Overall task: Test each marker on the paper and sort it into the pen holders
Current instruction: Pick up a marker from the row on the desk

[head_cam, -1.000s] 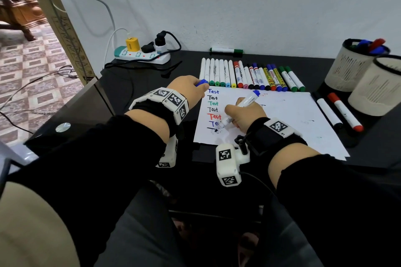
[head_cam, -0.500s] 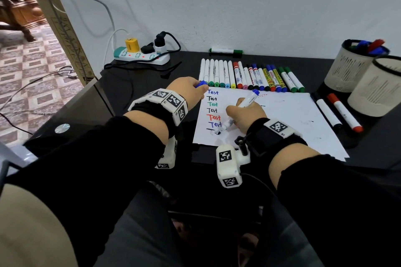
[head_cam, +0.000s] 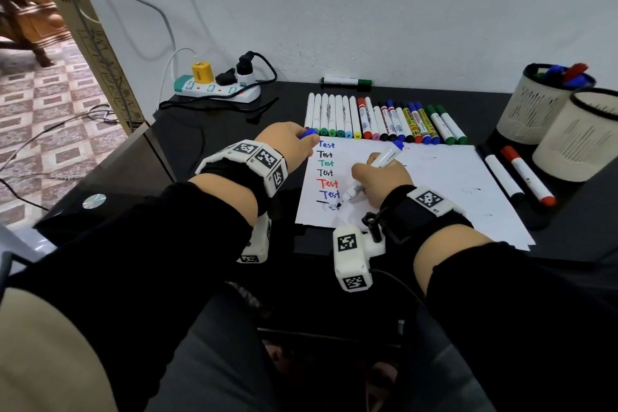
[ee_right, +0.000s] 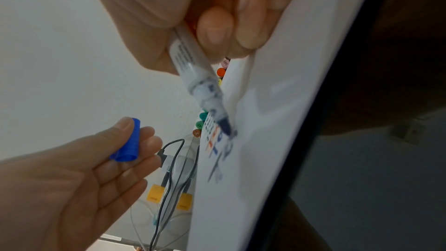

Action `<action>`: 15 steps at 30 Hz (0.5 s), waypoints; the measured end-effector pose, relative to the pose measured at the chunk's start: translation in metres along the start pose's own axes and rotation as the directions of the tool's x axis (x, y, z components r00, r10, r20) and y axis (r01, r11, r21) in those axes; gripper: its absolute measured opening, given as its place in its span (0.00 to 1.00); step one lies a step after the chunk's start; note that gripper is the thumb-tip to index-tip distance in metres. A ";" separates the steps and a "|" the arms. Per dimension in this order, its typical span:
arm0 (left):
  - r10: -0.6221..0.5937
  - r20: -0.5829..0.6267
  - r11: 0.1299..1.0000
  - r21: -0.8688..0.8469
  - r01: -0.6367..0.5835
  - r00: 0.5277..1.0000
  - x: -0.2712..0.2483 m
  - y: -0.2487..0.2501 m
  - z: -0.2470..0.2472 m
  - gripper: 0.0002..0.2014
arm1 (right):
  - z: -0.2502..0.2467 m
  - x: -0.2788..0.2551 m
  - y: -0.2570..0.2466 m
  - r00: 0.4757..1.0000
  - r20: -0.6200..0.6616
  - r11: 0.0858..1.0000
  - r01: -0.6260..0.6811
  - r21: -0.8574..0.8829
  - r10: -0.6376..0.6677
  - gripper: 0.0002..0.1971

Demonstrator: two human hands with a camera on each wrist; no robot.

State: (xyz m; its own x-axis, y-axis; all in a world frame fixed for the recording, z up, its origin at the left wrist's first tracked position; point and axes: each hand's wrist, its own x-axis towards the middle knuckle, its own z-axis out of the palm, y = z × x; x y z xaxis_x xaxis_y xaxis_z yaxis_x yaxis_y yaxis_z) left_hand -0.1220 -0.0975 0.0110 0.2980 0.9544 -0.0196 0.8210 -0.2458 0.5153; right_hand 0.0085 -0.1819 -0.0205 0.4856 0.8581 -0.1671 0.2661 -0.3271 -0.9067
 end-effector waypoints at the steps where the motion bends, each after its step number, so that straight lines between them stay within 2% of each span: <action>1: 0.003 0.001 1.000 0.001 -0.003 1.000 0.000 0.000 0.000 0.15 | -0.001 0.000 0.000 1.000 -0.005 1.000 -0.002 0.001 0.002 0.17; 7: 0.003 0.008 1.000 -0.015 -0.002 1.000 0.000 0.000 0.000 0.15 | -0.001 0.001 0.000 1.000 -0.020 0.999 -0.014 0.029 0.014 0.17; 13: 0.009 0.018 1.000 -0.028 -0.008 1.000 -0.001 0.000 -0.001 0.16 | -0.010 0.001 0.002 0.986 -0.026 0.961 -0.154 0.231 0.164 0.16; 15: 0.008 0.017 1.000 -0.020 -0.008 1.000 -0.001 -0.001 -0.001 0.16 | -0.012 0.001 0.003 0.984 -0.002 0.958 -0.172 0.228 0.177 0.18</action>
State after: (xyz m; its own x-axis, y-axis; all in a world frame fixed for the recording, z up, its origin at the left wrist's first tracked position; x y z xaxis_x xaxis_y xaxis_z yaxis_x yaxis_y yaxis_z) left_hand -0.1231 -0.0978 0.0116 0.3129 0.9493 -0.0303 0.8089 -0.2496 0.5324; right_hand 0.0201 -0.1865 -0.0189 0.5270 0.7856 -0.3242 -0.0186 -0.3708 -0.9285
